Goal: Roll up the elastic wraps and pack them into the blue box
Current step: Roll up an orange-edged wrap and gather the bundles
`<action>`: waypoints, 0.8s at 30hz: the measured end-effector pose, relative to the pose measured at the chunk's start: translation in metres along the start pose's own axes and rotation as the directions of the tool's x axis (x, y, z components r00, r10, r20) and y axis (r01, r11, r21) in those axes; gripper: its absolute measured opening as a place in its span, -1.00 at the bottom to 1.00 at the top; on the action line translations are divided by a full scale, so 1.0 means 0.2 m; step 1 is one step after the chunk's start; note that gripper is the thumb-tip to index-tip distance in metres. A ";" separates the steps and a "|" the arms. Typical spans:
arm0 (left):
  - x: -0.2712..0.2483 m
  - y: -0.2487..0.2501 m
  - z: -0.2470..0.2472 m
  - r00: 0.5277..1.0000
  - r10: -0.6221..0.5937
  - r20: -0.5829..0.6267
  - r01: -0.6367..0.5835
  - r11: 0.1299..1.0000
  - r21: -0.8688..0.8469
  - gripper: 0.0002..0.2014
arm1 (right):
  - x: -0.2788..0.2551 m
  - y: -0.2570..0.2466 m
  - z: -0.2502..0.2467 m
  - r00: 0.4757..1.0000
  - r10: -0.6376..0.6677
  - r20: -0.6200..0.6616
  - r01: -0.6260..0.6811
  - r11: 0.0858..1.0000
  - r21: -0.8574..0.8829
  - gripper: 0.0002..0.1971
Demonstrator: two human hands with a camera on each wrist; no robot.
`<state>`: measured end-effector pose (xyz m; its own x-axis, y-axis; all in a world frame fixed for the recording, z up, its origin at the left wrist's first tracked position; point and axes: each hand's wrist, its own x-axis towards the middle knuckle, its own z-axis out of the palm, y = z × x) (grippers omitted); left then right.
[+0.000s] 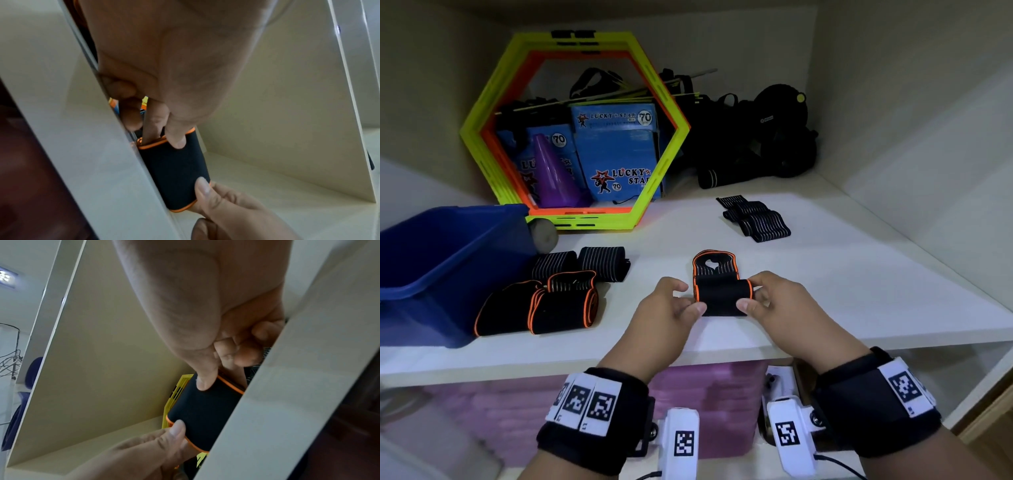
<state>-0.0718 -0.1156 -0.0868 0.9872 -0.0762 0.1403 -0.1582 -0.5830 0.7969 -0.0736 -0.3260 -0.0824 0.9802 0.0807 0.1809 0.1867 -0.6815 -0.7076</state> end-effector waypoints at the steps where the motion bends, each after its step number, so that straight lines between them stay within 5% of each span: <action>1: 0.01 0.01 0.01 0.999 -0.033 -0.044 0.033 0.999 -0.001 -0.74 | 0.00 0.00 0.00 1.000 0.012 -0.013 -0.012 1.000 0.017 -0.84; 8: 0.03 0.04 0.10 0.969 -0.060 -0.239 0.085 0.992 0.094 -0.75 | 0.00 0.01 0.01 0.999 0.026 -0.045 -0.024 0.998 0.055 -0.87; 24: 0.02 0.12 0.11 0.964 0.002 -0.265 0.076 0.956 0.285 -0.86 | 0.03 0.00 -0.02 0.999 -0.025 0.035 0.030 0.986 -0.162 -0.67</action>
<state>-0.0706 -0.1475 -0.0804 0.9458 0.1398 0.2931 -0.0701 -0.7932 0.6049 -0.0684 -0.3288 -0.0776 0.9770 0.1226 0.1746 0.2028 -0.7875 -0.5820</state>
